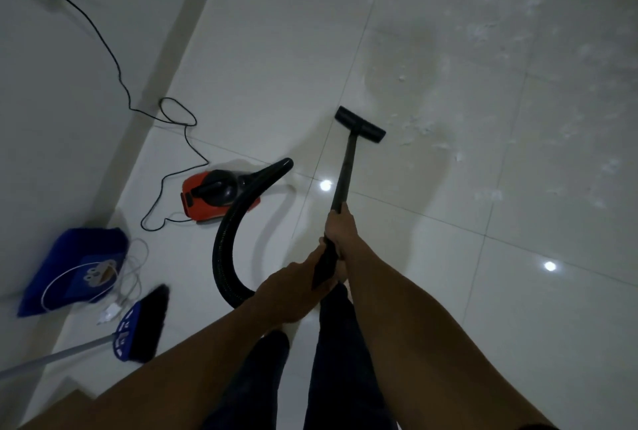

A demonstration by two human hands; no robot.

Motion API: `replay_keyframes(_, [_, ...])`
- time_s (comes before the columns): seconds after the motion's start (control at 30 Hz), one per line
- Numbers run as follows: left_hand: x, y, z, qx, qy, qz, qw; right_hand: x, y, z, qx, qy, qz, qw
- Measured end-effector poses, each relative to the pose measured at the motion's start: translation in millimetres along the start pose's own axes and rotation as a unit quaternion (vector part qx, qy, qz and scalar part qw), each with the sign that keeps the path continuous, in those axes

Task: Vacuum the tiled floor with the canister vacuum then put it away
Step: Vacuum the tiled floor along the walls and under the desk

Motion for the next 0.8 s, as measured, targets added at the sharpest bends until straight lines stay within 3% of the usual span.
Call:
replay_keyframes(0.47, [80, 67, 123, 0.038, 0.042, -0.059, 0.997, 85, -123, 96, 0.031, 0.006, -0.112, 0.993])
replay_keyframes(0.63, [127, 93, 145, 0.015, 0.078, -0.070, 0.994, 103, -178, 111, 0.059, 0.014, -0.122, 0.991])
replay_keyframes(0.8, [165, 107, 149, 0.002, 0.060, -0.026, 0.998, 114, -213, 108, 0.051, 0.028, -0.091, 0.994])
Point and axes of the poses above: each hand's wrist, its own z-axis towards the middle knuckle, its own x-axis out of the back of the hand, y = z × x, the point moved 5 cm from there along z, towards the middle knuckle, and after that the axes turned 15 degrees about -y, right-handed, at the moved point
